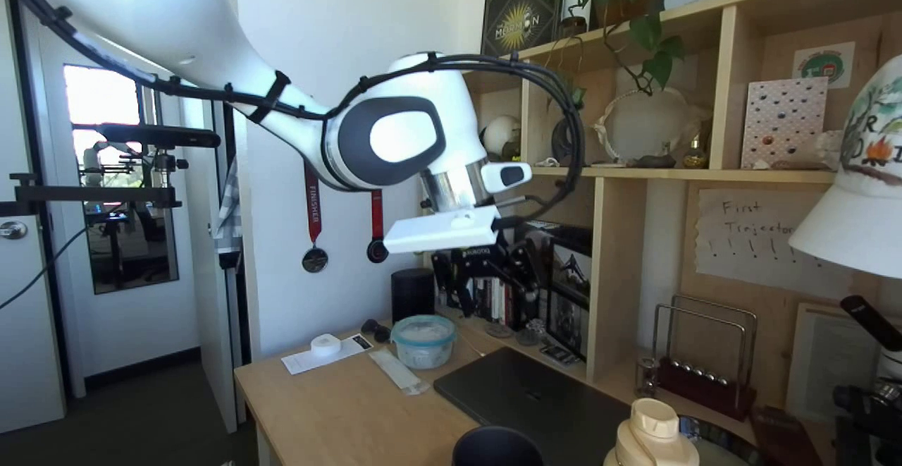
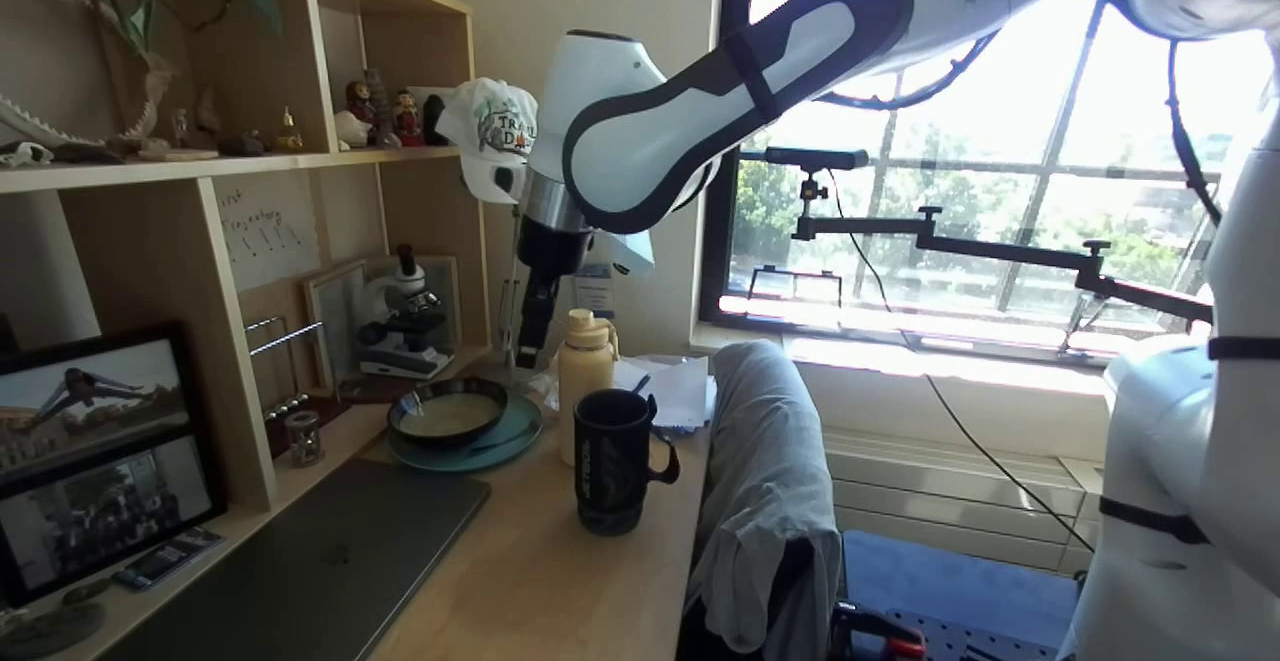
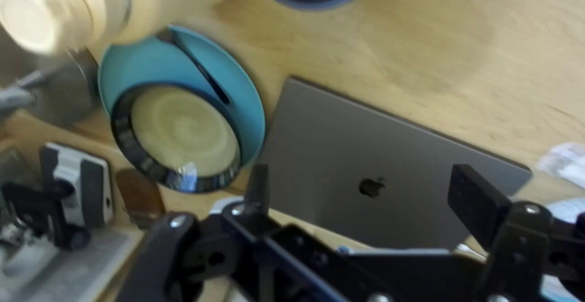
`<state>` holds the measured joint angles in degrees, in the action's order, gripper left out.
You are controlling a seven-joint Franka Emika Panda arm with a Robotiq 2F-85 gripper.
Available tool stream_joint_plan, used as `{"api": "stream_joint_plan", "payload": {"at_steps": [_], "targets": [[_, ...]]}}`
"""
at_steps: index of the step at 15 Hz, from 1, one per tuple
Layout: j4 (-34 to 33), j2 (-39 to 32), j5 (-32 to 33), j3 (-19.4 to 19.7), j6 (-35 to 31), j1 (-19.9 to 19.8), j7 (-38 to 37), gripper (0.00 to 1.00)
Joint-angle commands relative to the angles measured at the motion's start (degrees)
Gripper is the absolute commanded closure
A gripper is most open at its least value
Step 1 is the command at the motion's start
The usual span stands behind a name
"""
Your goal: Move the cup, lunchbox, and plastic to the right
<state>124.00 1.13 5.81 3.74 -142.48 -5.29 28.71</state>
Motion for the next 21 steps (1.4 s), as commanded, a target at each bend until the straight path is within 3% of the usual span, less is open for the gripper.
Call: {"api": "stream_joint_plan", "payload": {"at_steps": [1,4,13,21], "targets": [[-5.1,-1.9,-4.9,-2.9,-0.5,4.2,7.2,0.0],[-8.0,-4.9,-7.5,-5.9,-3.0,7.4,12.5,0.0],[-10.6,-17.4,1.8,-13.9,-9.5,11.1,24.3,0.0],[-12.5,-27.5,8.7,-16.4,-14.7,13.7,25.8,0.0]]}}
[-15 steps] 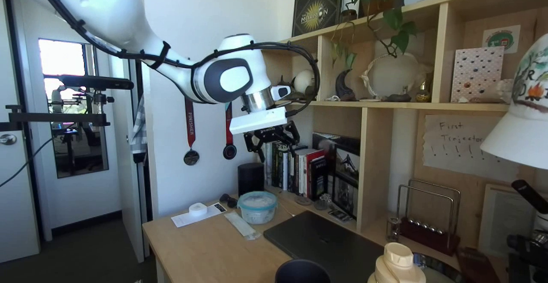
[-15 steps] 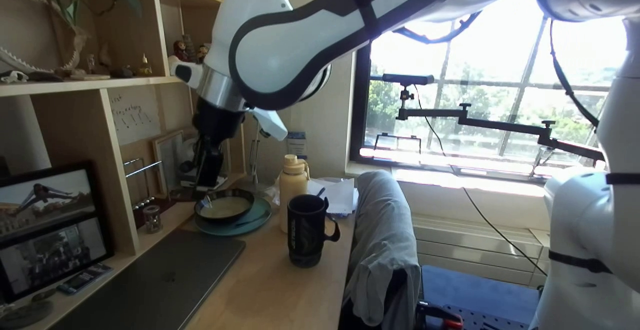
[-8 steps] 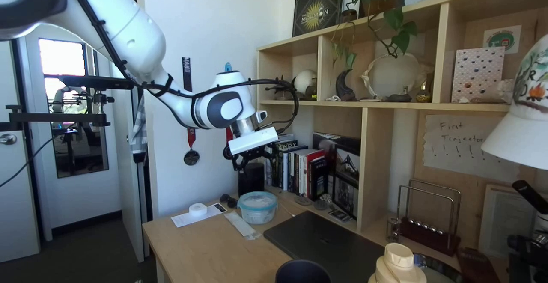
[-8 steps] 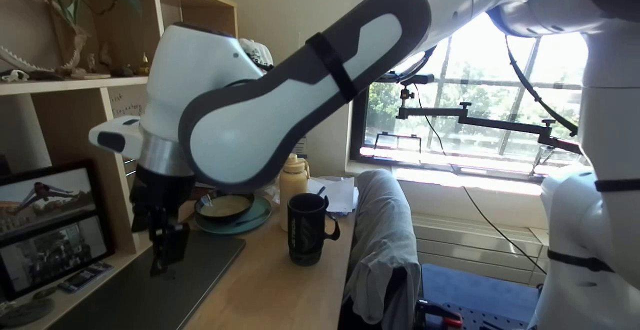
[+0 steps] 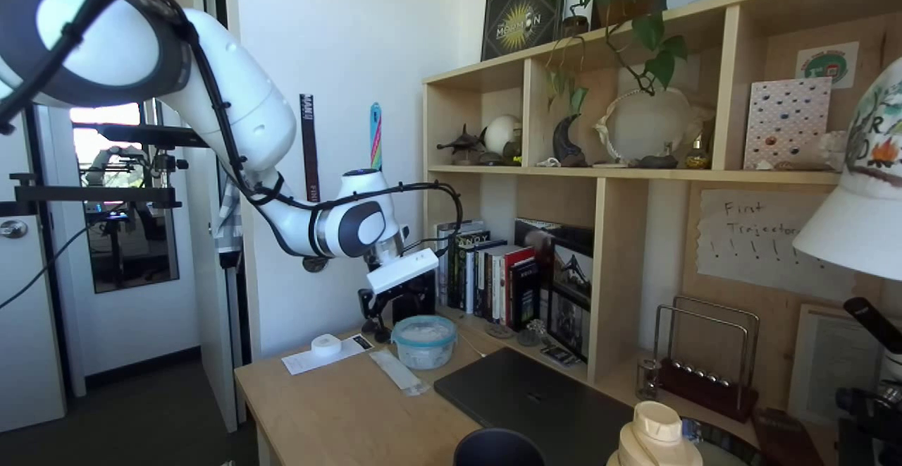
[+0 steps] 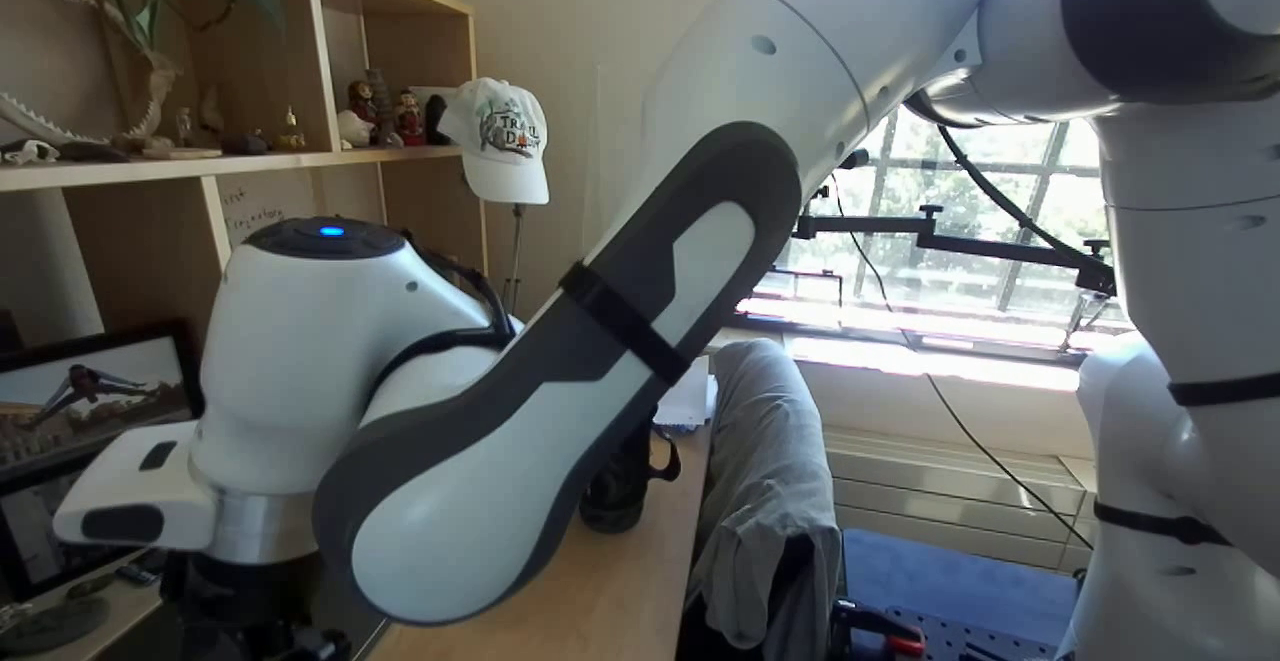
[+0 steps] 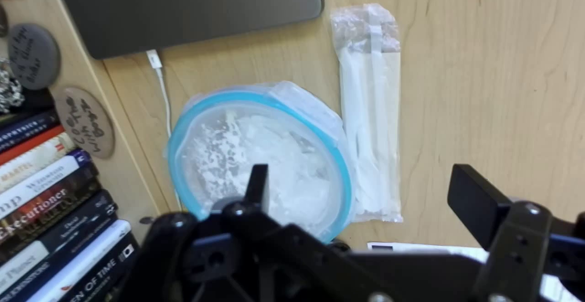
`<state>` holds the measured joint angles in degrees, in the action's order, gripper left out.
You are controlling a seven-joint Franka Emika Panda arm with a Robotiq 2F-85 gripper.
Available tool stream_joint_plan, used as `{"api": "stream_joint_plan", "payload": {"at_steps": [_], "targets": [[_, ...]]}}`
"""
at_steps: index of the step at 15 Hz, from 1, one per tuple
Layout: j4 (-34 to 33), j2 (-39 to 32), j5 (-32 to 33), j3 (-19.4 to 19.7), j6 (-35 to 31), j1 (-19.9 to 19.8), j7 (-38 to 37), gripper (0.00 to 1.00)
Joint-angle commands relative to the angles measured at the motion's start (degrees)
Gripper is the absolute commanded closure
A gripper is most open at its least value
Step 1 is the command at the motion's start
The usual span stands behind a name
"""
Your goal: Move the cup, lunchbox, and plastic to the right
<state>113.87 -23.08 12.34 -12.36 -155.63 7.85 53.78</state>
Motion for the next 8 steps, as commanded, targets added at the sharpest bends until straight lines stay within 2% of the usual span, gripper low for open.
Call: {"api": "stream_joint_plan", "payload": {"at_steps": [1,8], "targets": [[-2.8,-4.2,3.0,0.0,-2.5,1.1,0.1,0.0],[-5.4,-9.5,6.8,1.2,-8.4,3.3,-2.2,0.0]]}}
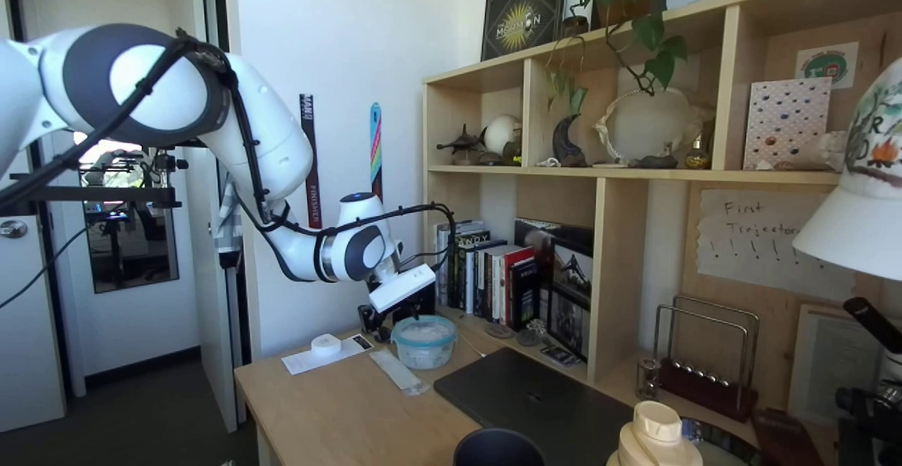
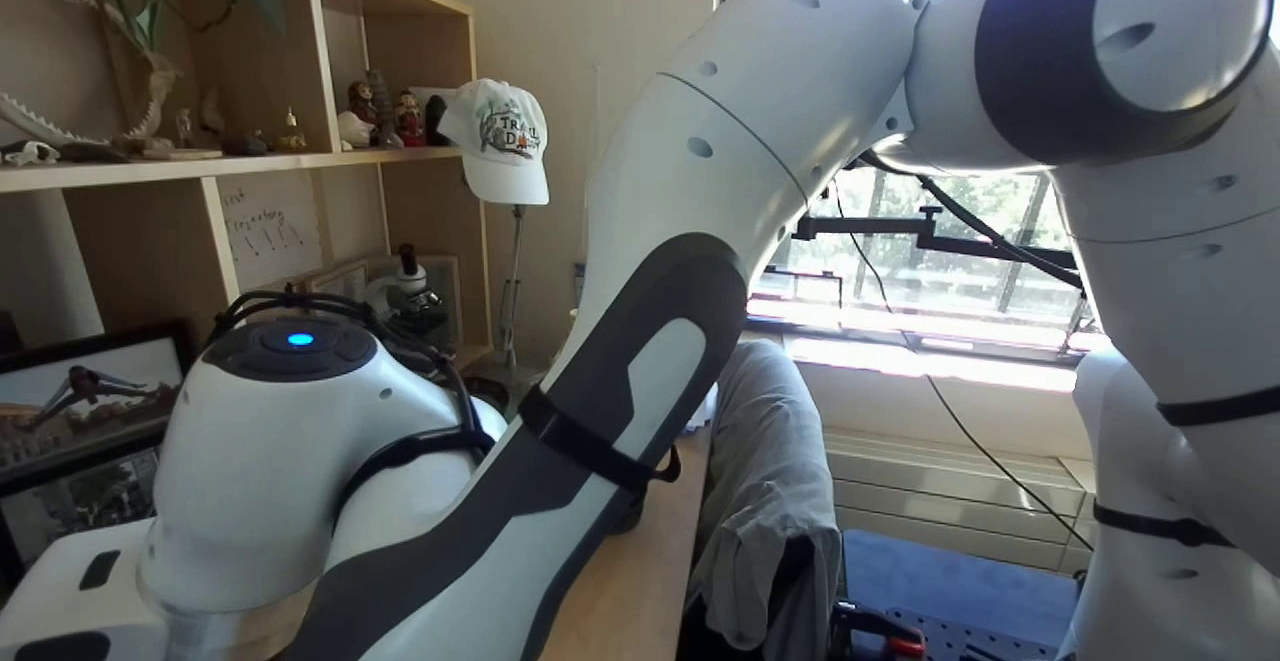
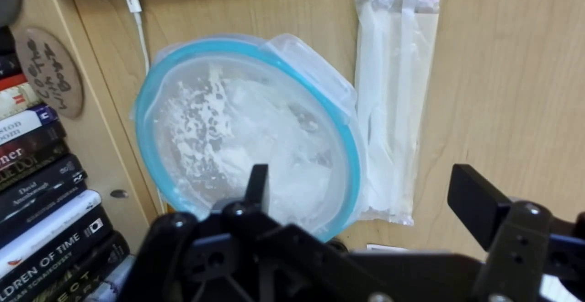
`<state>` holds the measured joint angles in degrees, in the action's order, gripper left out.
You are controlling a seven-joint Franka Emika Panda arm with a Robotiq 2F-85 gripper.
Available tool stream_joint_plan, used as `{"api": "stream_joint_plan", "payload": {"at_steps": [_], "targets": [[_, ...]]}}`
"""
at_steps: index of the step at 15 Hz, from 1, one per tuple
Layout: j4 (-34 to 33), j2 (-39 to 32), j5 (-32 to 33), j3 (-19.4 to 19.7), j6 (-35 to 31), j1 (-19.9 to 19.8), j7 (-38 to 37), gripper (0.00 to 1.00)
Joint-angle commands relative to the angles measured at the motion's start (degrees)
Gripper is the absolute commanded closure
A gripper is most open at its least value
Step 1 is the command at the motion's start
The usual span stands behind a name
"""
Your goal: Move the cup, lunchbox, and plastic to the right
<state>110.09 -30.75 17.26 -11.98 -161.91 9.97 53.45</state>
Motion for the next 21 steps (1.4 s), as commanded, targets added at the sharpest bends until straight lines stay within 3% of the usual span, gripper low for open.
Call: {"api": "stream_joint_plan", "payload": {"at_steps": [1,4,10,21], "targets": [[-1.7,-2.2,2.3,1.1,-2.6,1.6,-2.2,0.0],[-1.1,-2.8,4.6,3.7,-5.6,3.6,-5.2,0.0],[-1.1,-4.1,13.7,12.5,-10.7,9.3,-15.7,0.0],[-2.2,-6.4,18.6,12.2,-10.9,9.6,-22.3,0.0]]}}
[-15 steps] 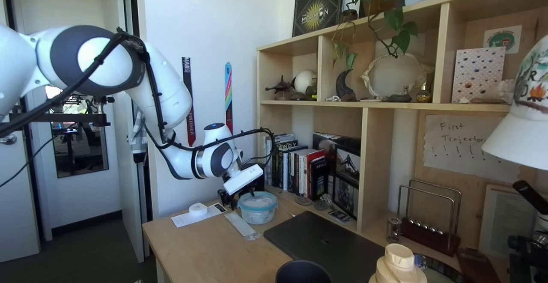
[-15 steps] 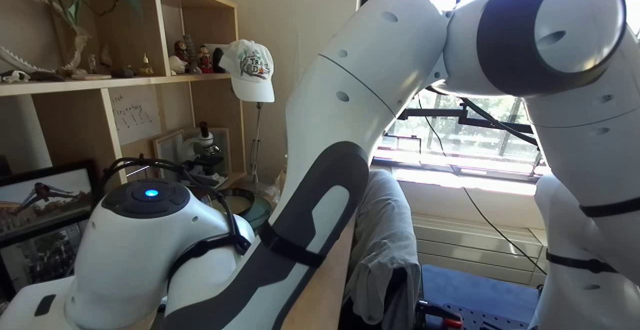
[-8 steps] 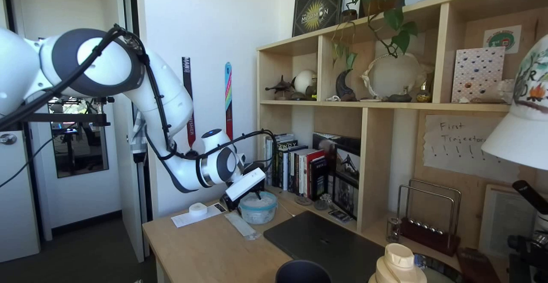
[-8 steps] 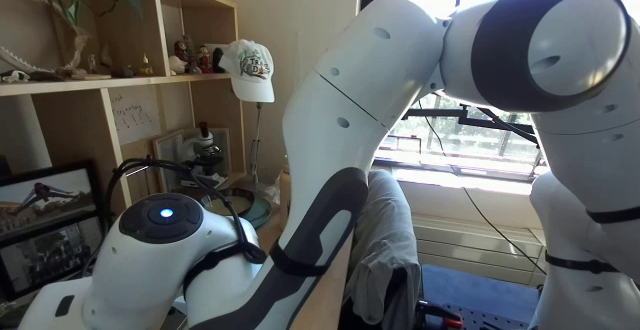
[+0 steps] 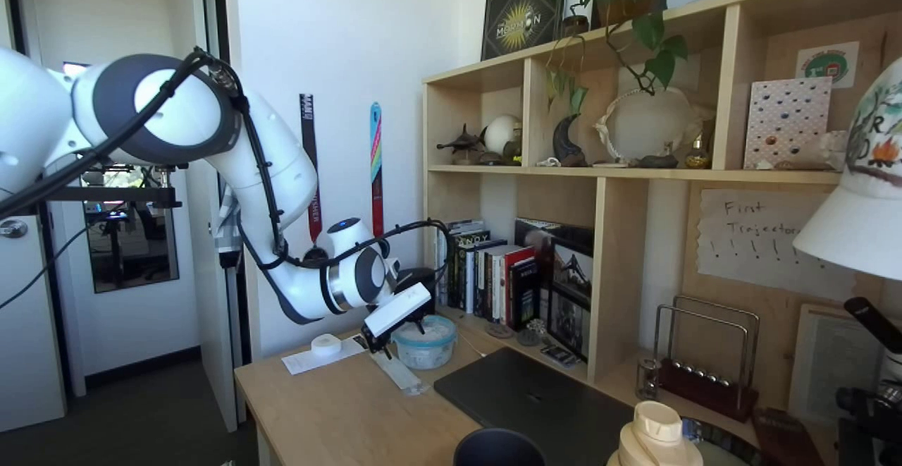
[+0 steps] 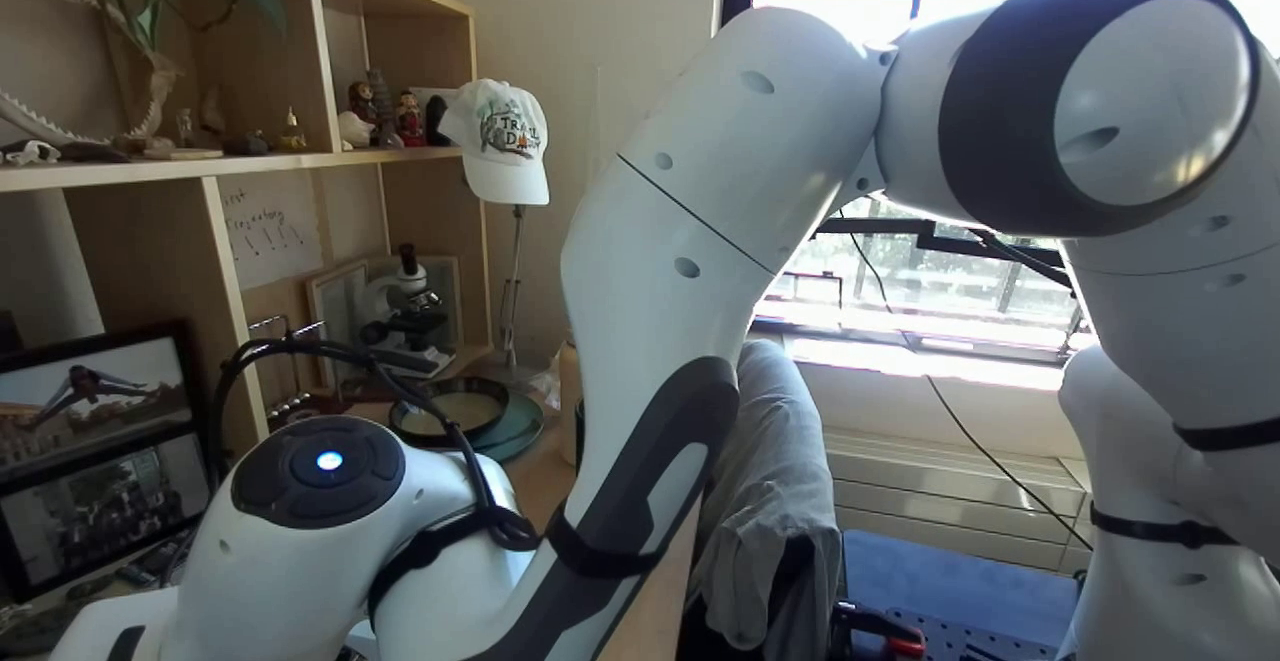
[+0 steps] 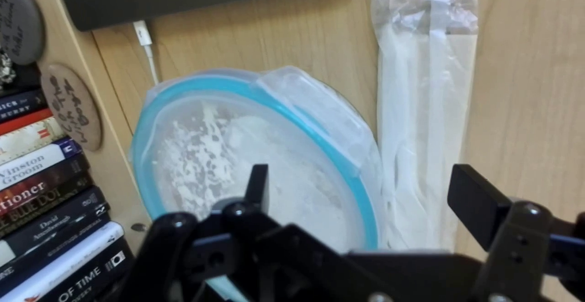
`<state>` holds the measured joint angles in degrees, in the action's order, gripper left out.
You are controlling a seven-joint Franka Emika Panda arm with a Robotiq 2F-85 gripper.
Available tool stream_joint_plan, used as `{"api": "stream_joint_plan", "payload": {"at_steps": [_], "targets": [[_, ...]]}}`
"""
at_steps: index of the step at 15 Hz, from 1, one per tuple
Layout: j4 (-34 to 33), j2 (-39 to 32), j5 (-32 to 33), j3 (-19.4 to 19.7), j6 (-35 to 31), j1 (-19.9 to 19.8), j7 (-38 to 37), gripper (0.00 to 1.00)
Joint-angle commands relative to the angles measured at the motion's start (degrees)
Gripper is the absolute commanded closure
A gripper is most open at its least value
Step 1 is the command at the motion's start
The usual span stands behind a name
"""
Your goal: Move the cup, lunchbox, and plastic to the right
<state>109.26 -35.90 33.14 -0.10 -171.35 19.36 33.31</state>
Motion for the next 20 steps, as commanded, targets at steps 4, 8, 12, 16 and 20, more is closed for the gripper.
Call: {"api": "stream_joint_plan", "payload": {"at_steps": [4,8,12,16,20], "targets": [[-2.1,-2.5,1.7,2.0,-3.1,1.8,-1.6,0.32],[-2.7,-2.4,1.4,4.0,-4.0,3.1,-2.4,0.64],[-3.1,-2.3,1.2,6.2,-4.8,4.4,-3.1,0.91],[-3.1,-1.9,0.9,7.5,-5.1,5.3,-4.5,0.92],[-2.8,-0.6,0.1,5.7,-3.8,3.9,-3.7,0.9]]}}
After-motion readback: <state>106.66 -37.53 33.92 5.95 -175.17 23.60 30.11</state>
